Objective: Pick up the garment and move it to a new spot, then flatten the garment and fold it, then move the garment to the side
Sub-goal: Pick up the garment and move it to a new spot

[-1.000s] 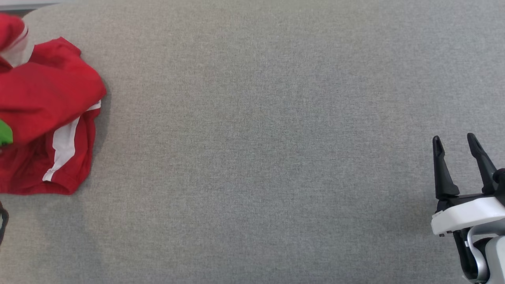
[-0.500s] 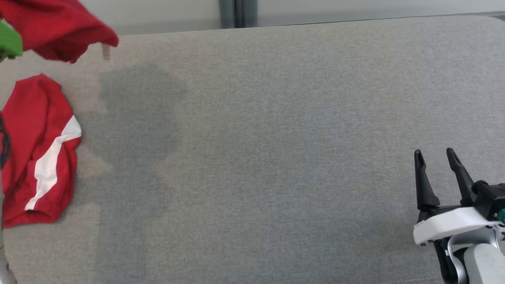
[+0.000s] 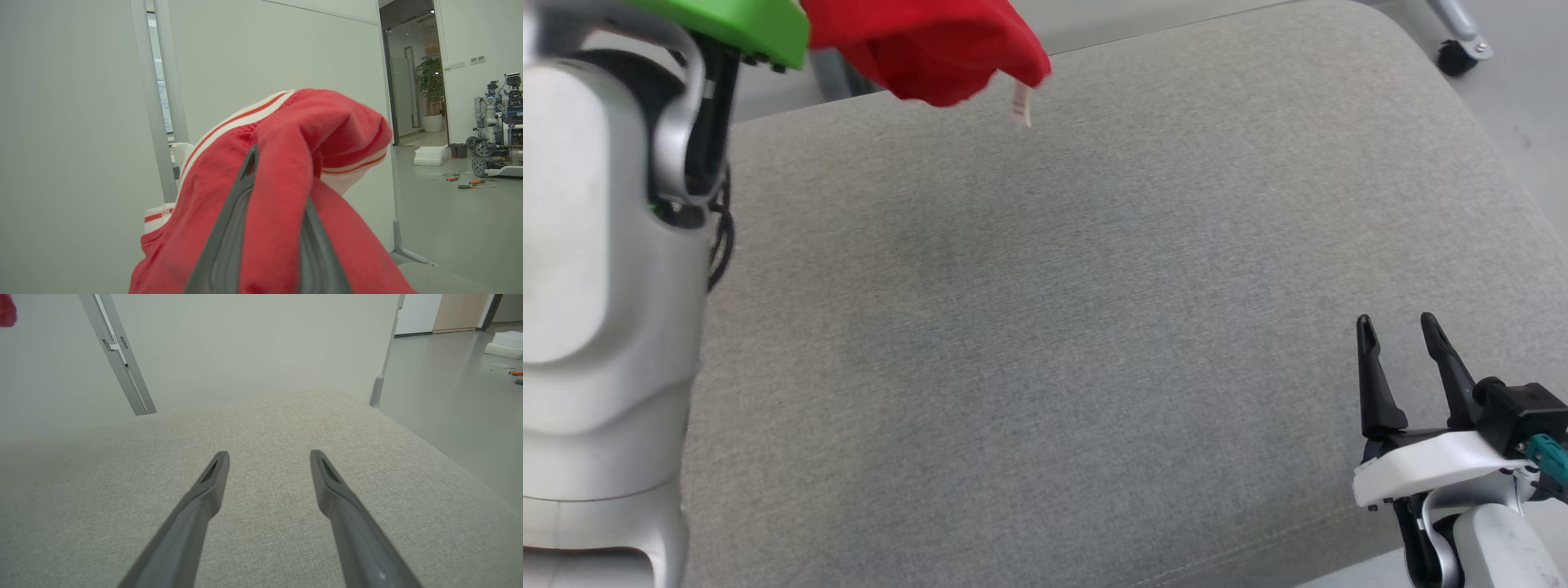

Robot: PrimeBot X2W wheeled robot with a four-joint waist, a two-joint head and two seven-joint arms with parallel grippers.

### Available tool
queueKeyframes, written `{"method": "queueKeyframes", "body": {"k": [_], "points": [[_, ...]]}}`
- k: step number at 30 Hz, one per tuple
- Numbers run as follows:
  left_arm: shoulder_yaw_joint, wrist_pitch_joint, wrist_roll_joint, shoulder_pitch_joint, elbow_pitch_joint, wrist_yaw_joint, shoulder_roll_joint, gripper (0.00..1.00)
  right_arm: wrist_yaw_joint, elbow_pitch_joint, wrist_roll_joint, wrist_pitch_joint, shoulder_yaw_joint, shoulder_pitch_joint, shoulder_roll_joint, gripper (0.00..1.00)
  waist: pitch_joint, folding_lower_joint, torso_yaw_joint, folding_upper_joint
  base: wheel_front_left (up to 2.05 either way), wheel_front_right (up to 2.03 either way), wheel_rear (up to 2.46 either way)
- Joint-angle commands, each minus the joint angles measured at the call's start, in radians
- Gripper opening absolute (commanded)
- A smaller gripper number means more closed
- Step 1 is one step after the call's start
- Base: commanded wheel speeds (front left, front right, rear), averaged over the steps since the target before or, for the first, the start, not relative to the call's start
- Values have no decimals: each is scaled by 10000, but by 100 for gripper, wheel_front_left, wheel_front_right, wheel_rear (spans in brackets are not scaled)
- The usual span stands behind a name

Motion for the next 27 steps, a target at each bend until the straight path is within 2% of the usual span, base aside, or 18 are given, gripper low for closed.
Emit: {"method": "queueKeyframes", "body": {"k": [1,10,17,23,24,25,27], "points": [[-113,-144,2,312,185,-16,-141,0,-3,47,10,-70,47,-135,87,100,69,0,-747,-1,0,0,0],[-1170,-1070,-167,1883,1897,-67,-1227,0,-3,315,107,-166,208,-282,206,100,212,0,-803,-1,0,0,0],[-1643,-1939,-533,3266,3435,55,-1596,0,-3,432,146,-172,495,-442,319,100,322,0,-656,-1,0,0,0],[-2373,-2377,-721,4115,4801,-157,-1744,0,-3,518,227,-171,745,-520,382,100,290,0,-472,-1,0,0,0],[-2474,-2442,-743,4175,4951,-172,-1756,42,-3,531,233,-171,765,-533,382,100,274,0,-446,-1,0,0,0],[-2654,-2513,-751,4217,5117,-188,-1779,100,-3,538,226,-170,794,-536,383,100,245,0,-405,-1,0,0,0],[-2895,-2672,-850,4231,5339,-211,-1801,100,-1,562,229,-170,823,-521,372,100,170,0,-318,-1,0,0,0]]}}
